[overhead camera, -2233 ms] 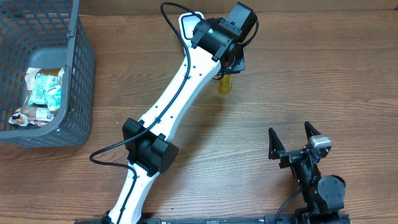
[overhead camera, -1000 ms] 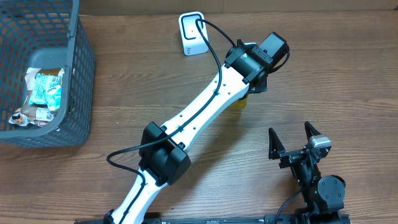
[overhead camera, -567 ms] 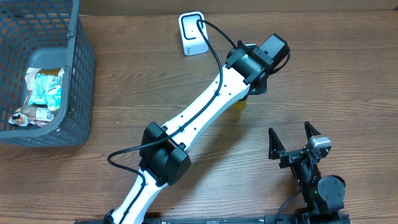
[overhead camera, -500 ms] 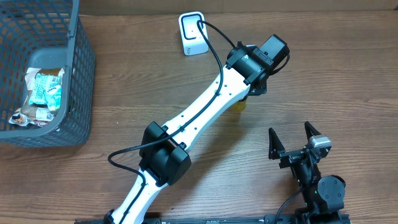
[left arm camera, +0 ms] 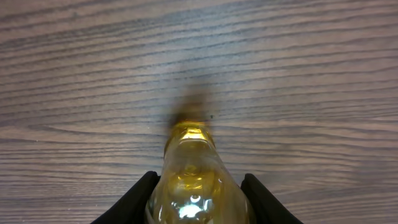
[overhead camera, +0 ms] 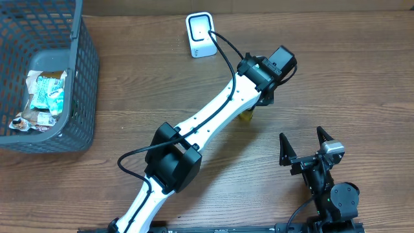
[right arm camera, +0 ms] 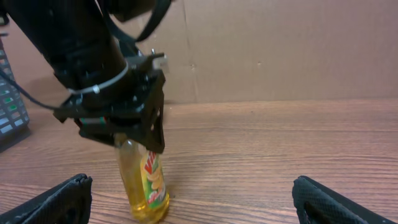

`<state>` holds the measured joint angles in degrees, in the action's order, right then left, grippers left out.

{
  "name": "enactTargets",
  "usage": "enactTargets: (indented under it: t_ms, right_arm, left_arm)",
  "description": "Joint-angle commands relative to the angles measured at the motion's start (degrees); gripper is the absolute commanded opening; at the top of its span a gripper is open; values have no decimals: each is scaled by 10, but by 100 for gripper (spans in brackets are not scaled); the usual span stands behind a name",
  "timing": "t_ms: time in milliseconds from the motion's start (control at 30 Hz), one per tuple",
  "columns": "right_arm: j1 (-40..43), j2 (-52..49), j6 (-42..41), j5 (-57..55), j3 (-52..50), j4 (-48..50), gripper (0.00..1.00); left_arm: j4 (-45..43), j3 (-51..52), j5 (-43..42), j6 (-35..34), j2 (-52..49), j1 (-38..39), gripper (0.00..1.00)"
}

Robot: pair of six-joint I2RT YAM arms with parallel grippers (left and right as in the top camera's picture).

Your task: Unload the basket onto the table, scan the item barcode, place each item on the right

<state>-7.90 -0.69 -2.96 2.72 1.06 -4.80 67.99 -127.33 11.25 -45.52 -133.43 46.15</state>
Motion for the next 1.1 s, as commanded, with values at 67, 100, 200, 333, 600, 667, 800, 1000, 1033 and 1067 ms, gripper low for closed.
enactTargets:
  t_ms: [67, 100, 200, 333, 600, 667, 800, 1000, 1033, 1067]
  right_arm:
    - [2, 5, 0, -3, -6, 2, 100]
    - [2, 5, 0, -3, -6, 2, 100]
    - [2, 5, 0, -3, -6, 2, 100]
    - [2, 5, 0, -3, -6, 2, 100]
    - [2, 5, 0, -3, -6, 2, 100]
    - [2, 5, 0, -3, -6, 2, 100]
    - [2, 5, 0, -3, -6, 2, 100]
    - [2, 5, 0, -3, -6, 2, 100]
    - [2, 5, 0, -3, -6, 2, 100]
    - [2, 5, 0, -3, -6, 2, 100]
  left_arm:
    - [-30, 35, 12, 8, -4, 4, 23]
    - [-34, 40, 12, 8, -4, 4, 23]
    - [-40, 49, 13, 8, -4, 4, 24]
    - [-47, 53, 14, 8, -4, 4, 33]
    - [-45, 53, 12, 45, -4, 4, 92]
    - [-42, 48, 12, 51, -2, 4, 95]
    - [-28, 18, 12, 70, 10, -2, 96]
    - [9, -47, -3, 83, 29, -5, 96]
    - [12, -52, -5, 83, 30, -5, 96]
    - [12, -56, -13, 83, 30, -4, 97]
